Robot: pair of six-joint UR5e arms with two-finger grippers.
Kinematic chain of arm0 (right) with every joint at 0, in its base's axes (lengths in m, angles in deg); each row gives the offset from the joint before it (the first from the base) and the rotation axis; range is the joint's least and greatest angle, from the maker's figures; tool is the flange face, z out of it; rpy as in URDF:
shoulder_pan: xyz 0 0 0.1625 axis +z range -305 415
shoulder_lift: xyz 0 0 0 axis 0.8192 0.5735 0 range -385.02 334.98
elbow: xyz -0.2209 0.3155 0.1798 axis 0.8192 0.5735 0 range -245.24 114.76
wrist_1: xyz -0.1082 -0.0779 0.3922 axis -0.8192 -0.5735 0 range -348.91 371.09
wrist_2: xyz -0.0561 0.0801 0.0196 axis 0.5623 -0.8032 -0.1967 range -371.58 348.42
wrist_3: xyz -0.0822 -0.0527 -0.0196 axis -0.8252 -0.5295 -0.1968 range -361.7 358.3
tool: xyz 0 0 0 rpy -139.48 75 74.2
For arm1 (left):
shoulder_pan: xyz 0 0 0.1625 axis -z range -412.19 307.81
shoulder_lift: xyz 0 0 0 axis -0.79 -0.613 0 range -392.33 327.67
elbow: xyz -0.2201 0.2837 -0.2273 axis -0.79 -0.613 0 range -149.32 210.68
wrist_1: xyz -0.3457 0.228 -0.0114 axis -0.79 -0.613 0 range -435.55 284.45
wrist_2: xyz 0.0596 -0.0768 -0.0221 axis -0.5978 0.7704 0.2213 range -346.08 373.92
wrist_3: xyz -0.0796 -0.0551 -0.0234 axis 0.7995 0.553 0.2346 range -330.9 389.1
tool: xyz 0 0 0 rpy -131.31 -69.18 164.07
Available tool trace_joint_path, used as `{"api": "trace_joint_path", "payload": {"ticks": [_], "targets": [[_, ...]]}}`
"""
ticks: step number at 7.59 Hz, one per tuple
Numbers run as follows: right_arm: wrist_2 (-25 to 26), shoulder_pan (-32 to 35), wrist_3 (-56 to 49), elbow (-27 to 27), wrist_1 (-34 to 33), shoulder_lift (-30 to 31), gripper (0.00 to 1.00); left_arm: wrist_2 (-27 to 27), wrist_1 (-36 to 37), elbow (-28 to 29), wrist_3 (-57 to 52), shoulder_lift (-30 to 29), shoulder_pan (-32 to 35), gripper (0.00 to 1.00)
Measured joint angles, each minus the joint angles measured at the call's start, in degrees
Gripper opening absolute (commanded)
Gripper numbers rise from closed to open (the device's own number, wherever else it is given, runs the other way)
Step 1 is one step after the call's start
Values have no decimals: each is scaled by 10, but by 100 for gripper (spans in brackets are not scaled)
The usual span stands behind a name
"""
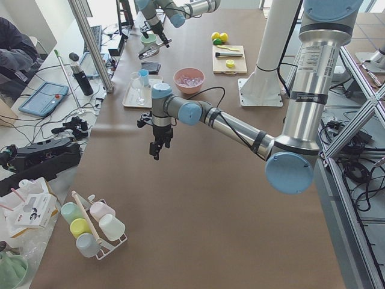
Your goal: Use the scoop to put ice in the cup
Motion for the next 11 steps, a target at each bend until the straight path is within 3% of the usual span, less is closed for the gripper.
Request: {"api": "trace_joint_path", "payload": {"ticks": [4, 11], "targets": [[11, -9, -69, 57, -48, -36, 0, 123, -27, 6, -3, 125, 166, 98], [75, -12, -186, 175, -94, -114, 0, 145, -33, 37, -3, 141, 226, 98]]}}
